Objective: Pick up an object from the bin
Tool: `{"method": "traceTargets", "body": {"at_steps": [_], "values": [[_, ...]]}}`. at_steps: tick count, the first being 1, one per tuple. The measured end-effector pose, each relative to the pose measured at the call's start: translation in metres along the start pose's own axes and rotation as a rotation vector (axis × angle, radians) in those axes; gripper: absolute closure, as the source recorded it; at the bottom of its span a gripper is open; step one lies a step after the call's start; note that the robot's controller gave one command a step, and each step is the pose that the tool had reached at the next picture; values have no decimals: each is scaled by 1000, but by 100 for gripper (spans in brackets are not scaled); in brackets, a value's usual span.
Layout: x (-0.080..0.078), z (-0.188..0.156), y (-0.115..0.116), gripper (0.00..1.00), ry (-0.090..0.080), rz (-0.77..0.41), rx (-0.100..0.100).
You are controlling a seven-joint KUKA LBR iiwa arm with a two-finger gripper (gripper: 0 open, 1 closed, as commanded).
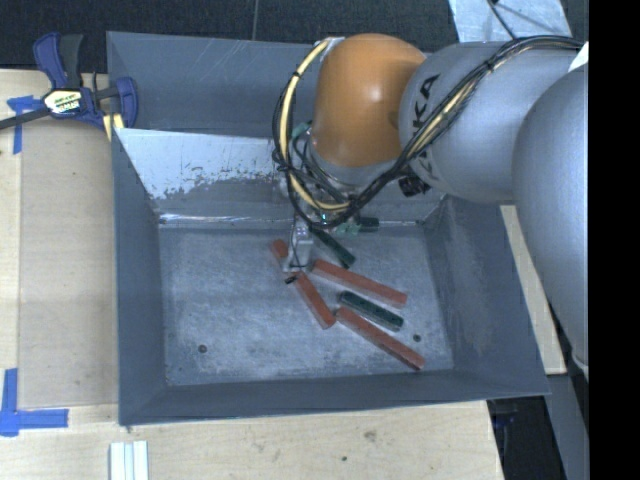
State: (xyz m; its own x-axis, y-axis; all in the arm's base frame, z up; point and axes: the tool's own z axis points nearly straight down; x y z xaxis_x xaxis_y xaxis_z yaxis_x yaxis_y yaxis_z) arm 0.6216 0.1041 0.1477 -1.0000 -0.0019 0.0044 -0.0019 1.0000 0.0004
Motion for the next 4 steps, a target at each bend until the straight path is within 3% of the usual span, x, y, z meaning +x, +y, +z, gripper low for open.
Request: {"method": "traceTargets", "body": {"at_steps": [1,2,3,4], "values": [[-3,76,-25,0,-2,110,-3],[3,75,-56,0,-5,308,-5],[18,75,-116,0,-12,467,-3],[60,74,-159,0,-11,416,-9]]}}
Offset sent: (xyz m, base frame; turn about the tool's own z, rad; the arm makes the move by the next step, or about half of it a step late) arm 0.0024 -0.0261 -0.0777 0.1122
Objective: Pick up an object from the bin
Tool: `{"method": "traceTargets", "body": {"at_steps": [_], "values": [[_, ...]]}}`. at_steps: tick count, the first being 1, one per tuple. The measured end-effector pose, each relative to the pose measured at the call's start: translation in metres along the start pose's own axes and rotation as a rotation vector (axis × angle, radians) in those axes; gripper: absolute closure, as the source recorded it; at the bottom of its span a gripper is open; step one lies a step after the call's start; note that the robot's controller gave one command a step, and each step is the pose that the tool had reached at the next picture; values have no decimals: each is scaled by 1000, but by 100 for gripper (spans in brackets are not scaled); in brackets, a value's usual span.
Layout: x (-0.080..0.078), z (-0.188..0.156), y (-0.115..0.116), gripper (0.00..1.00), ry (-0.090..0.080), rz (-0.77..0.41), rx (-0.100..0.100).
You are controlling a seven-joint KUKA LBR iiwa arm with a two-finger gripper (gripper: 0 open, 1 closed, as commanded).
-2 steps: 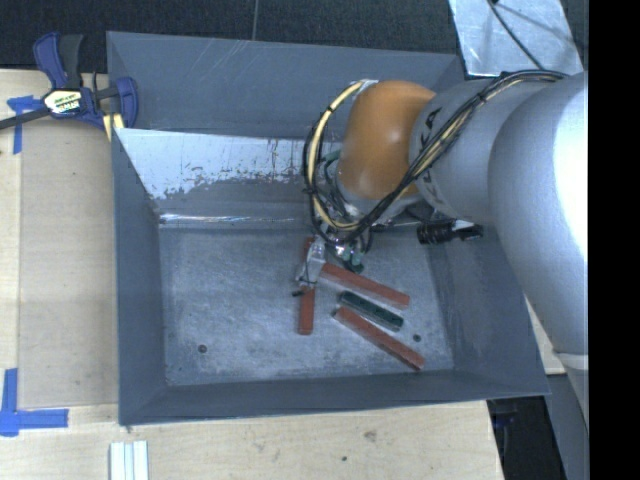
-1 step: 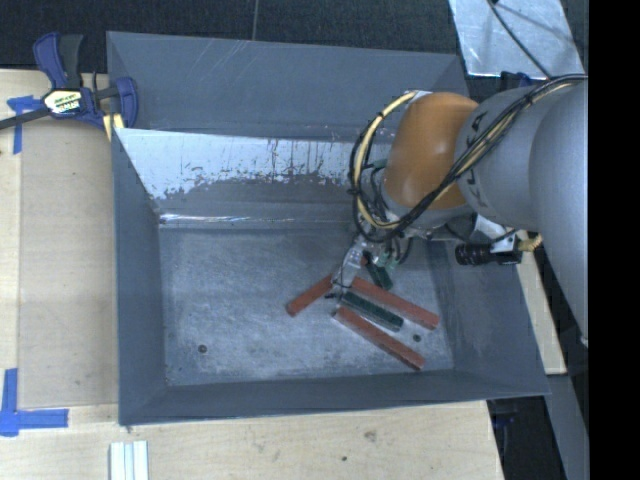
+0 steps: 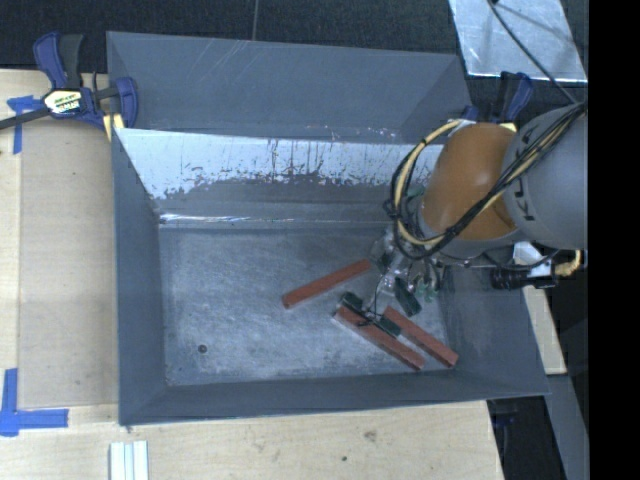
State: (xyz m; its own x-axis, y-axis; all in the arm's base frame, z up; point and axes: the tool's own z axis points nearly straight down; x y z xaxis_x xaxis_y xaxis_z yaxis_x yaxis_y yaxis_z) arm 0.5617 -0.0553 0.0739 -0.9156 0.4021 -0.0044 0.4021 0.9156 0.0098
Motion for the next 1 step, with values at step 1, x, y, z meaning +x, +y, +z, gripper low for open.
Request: {"method": "traceTargets", "body": {"at_steps": [1], "values": [[15,2,25,0,0,-4,9]]}}
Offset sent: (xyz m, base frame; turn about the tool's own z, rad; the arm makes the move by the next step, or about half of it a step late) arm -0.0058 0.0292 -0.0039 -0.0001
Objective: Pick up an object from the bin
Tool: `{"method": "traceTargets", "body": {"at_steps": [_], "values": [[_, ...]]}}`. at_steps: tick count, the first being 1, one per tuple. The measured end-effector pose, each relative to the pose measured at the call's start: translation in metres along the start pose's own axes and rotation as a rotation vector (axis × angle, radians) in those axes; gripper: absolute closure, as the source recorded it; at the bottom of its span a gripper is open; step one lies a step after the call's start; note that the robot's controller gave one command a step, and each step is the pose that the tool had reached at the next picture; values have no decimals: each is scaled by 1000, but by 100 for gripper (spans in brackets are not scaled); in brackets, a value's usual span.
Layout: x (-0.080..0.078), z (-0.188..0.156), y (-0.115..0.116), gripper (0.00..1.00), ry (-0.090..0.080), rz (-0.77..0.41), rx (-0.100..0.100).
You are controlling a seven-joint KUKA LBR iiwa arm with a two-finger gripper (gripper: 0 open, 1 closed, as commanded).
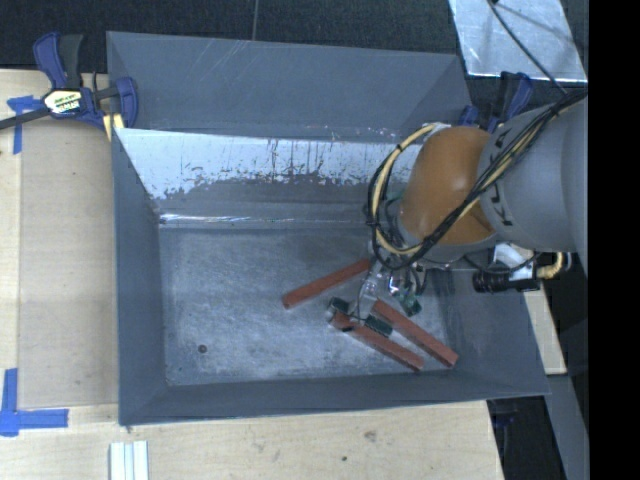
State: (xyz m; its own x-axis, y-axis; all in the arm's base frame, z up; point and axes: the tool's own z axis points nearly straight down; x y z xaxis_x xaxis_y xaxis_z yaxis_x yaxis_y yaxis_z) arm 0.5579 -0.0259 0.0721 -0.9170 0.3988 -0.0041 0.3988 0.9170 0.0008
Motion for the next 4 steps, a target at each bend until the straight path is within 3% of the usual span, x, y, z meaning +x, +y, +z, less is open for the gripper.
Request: {"method": "traceTargets", "body": {"at_steps": [1,2,4], "values": [[-2,-1,0,100,-9,3,-4],[-3,-9,0,100,-1,4,-1],[-7,-110,0,100,-4,2,-2]]}}
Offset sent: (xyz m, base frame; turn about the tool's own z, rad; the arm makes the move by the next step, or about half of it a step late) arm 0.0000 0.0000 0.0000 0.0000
